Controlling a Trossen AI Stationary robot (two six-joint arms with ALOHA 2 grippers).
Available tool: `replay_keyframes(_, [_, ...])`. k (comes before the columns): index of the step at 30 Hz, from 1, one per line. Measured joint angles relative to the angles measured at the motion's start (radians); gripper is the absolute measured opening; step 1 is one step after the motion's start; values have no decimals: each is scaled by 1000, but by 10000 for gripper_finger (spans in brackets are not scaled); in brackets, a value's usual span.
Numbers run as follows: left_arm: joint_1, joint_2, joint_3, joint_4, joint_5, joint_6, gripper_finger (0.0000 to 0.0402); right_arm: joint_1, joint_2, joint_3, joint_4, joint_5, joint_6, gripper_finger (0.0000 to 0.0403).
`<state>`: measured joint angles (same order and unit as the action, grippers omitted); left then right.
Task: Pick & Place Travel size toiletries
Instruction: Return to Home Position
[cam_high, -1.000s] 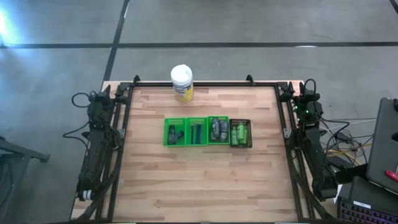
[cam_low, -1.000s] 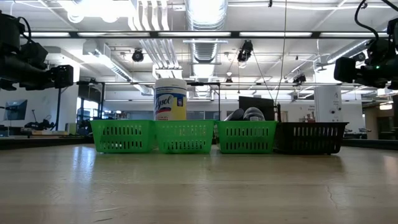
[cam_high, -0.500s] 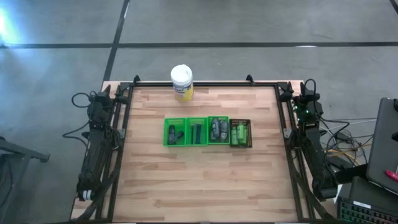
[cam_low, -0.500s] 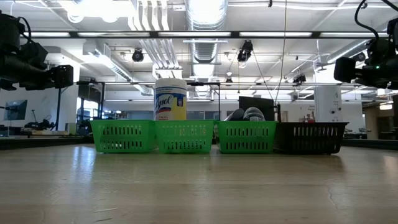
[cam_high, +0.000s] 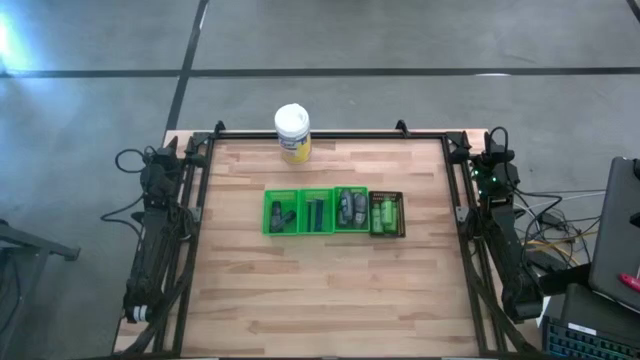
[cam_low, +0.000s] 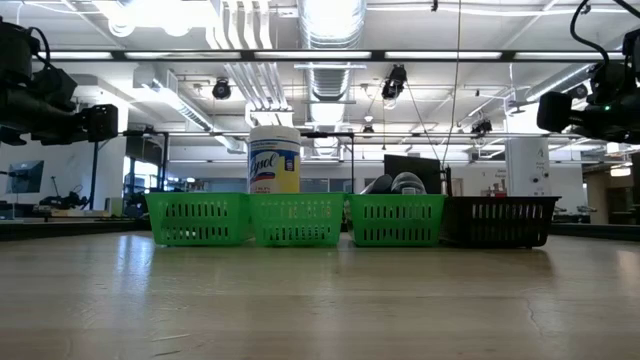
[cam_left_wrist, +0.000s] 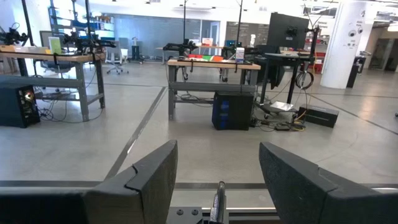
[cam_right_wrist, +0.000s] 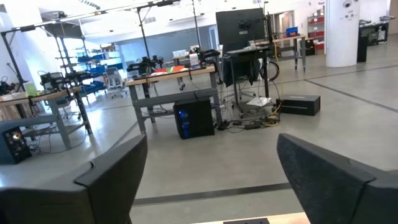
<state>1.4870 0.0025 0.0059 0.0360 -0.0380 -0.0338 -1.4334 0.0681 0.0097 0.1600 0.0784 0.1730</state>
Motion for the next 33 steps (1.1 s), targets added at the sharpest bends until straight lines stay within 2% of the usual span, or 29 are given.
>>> replay_keyframes(9, [0,0,0,0,0,0,232,0,0,0,0,0,0,356])
replay_keyframes(33, [0,0,0,0,0,0,232,0,0,0,0,0,0,282])
